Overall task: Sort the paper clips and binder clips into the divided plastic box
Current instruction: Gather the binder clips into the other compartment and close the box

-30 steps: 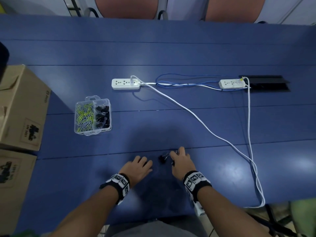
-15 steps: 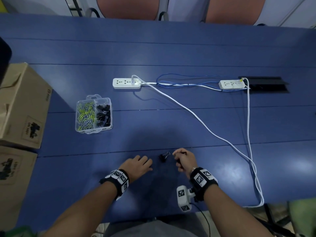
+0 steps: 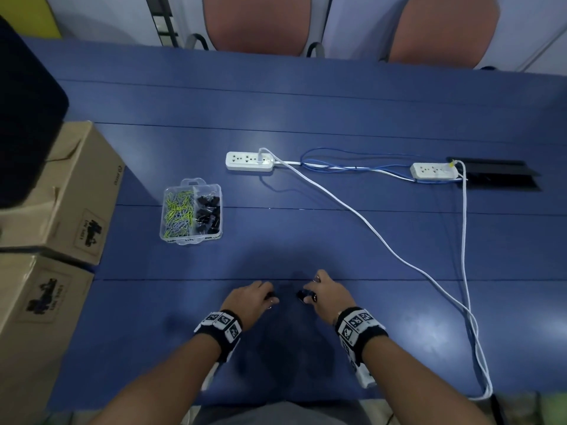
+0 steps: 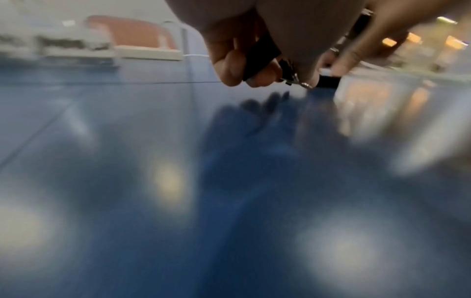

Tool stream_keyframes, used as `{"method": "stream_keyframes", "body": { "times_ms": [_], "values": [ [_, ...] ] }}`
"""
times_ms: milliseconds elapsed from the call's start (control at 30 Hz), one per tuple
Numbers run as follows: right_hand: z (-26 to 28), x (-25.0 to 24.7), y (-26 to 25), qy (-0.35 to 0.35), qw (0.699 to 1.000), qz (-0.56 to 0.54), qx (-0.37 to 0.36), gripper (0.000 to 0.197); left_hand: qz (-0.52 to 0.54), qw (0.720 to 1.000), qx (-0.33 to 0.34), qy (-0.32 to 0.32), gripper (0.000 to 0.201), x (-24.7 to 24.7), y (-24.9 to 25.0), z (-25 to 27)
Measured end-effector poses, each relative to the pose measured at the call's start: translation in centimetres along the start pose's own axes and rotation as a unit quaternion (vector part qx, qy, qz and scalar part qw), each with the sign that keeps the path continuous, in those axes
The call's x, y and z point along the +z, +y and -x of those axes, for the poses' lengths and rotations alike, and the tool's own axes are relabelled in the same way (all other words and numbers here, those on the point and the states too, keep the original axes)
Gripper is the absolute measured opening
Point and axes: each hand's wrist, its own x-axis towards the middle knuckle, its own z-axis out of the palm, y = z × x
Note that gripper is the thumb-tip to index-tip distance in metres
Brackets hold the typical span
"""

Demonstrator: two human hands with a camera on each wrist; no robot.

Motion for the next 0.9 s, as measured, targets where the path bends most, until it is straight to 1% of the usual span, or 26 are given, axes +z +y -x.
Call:
{"method": "stream_keyframes", "body": {
  "times_ms": [67, 133, 167, 300, 367, 500, 567, 633, 700, 800, 900],
  "values": [
    [0.0, 0.5, 0.1, 0.002, 1.000, -0.007, -0.005, 0.019, 0.050, 0.997, -0.048, 0.021, 0.031, -1.2, -0.5, 0.3],
    [0.1, 0.7, 0.1, 0.000, 1.000, -0.025, 0.004, 0.011, 0.078, 0.993, -0.080, 0.047, 0.027, -2.7, -0.9, 0.2],
    [0.1, 0.7, 0.0, -0.007, 0.999, -0.029, 0.013, 0.011, 0.088, 0.990, -0.093, 0.056, 0.027, -3.4, -1.2, 0.1],
    [0.0, 0.8, 0.2, -0.043, 0.997, -0.053, 0.033, 0.017, 0.123, 0.978, -0.128, 0.106, 0.026, -6.4, -2.9, -0.5],
    [-0.1, 0.7, -0.1, -0.056, 0.995, -0.079, 0.039, 0.017, 0.148, 0.966, -0.163, 0.136, 0.026, -8.3, -3.7, -1.1],
    [-0.3, 0.7, -0.9, -0.067, 0.992, -0.105, 0.030, 0.030, 0.160, 0.944, -0.217, 0.191, 0.022, -11.8, -6.0, -3.0],
    [-0.7, 0.2, -1.7, -0.068, 0.990, -0.118, 0.032, 0.030, 0.158, 0.936, -0.233, 0.212, 0.022, -13.1, -7.2, -4.0],
    [-1.6, -0.5, -2.9, -0.059, 0.988, -0.137, 0.035, 0.029, 0.149, 0.933, -0.248, 0.215, 0.024, -14.2, -8.1, -5.2],
    [-3.0, -1.7, -4.7, -0.038, 0.985, -0.165, 0.038, 0.029, 0.121, 0.938, -0.260, 0.193, 0.024, -15.0, -8.7, -6.4],
    [-5.6, -3.8, -7.8, -0.002, 0.978, -0.205, 0.034, 0.027, 0.063, 0.955, -0.249, 0.147, 0.022, -15.3, -9.8, -8.1],
    [-8.3, -5.9, -10.8, 0.023, 0.972, -0.233, 0.014, 0.019, 0.027, 0.959, -0.249, 0.130, 0.023, -15.3, -10.7, -9.8]
  ]
}}
